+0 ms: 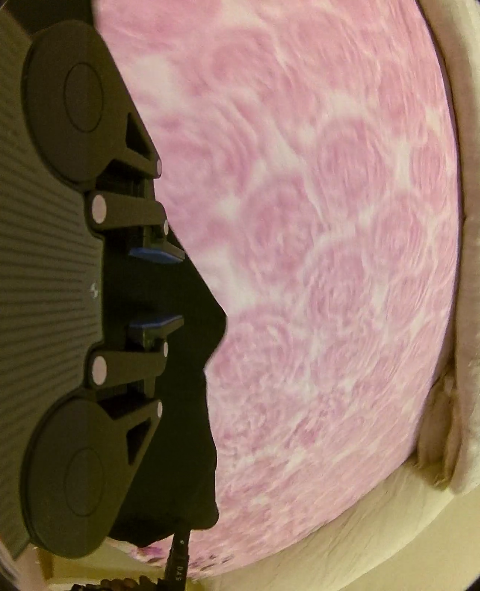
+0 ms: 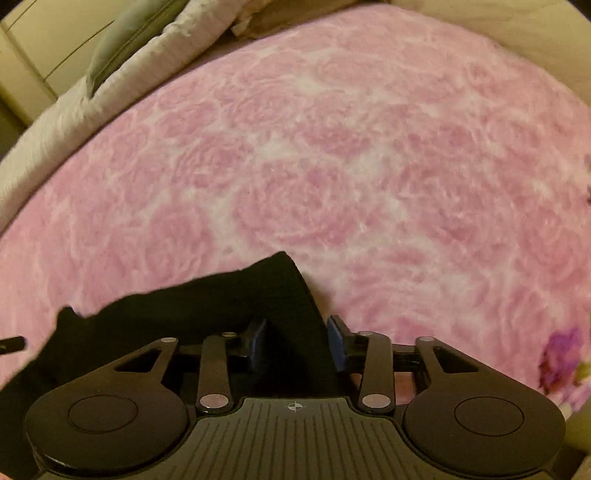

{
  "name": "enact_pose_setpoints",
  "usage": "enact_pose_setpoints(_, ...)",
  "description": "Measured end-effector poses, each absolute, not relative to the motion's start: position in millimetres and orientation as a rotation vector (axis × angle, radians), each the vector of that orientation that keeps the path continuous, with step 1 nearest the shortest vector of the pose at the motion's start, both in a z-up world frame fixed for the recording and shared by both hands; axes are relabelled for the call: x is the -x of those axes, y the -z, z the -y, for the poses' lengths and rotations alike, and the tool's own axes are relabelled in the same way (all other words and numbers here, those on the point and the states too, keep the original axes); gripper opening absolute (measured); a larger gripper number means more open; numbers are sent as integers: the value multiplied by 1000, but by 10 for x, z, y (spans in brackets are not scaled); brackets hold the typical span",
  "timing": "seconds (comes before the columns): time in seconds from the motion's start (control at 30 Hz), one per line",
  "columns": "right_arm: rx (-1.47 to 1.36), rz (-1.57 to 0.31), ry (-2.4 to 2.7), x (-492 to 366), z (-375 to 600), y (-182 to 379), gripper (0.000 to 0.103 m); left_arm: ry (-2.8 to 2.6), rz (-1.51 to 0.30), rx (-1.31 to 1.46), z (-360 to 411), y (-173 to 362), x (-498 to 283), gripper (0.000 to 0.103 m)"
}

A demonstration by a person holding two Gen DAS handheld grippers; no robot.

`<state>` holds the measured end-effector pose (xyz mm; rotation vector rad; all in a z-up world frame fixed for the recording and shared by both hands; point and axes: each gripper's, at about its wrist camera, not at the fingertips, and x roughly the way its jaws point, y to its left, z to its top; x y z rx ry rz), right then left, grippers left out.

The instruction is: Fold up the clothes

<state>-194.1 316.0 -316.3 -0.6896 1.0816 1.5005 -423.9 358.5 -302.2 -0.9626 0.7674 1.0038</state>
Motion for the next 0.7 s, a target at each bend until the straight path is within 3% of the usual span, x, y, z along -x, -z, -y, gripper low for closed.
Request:
enact_pose_setpoints(0.2,723,-1094,-1480,1970,-3237,3174,46,-798,-824,1011,-3971,3394,4018,28)
enact_pose_setpoints(0.3,709,-1123,-1441,1955,-3278,3238,51,-736,-858,1052,-4053,3583,3999,24)
enact_pose_setpoints(0.33,705,-1132,-1432,1946,-3281,3261,51,-730,-847,1052,-4060,3599,4011,18)
enact_pose_setpoints(0.37,702,-1139,-1426,1933,-3282,3275,52,-719,-836,1051,-4066,3599,4020,0)
enact_pose_setpoints(0.6,785,-1067,-1379,2000,-3273,3377,53,-753,-775,865,-4129,3439,4000,0)
enact_pose_setpoints(0.7,788,-1044,-1379,2052,-3282,3454,53,-753,-868,764,-4103,3612,3867,0)
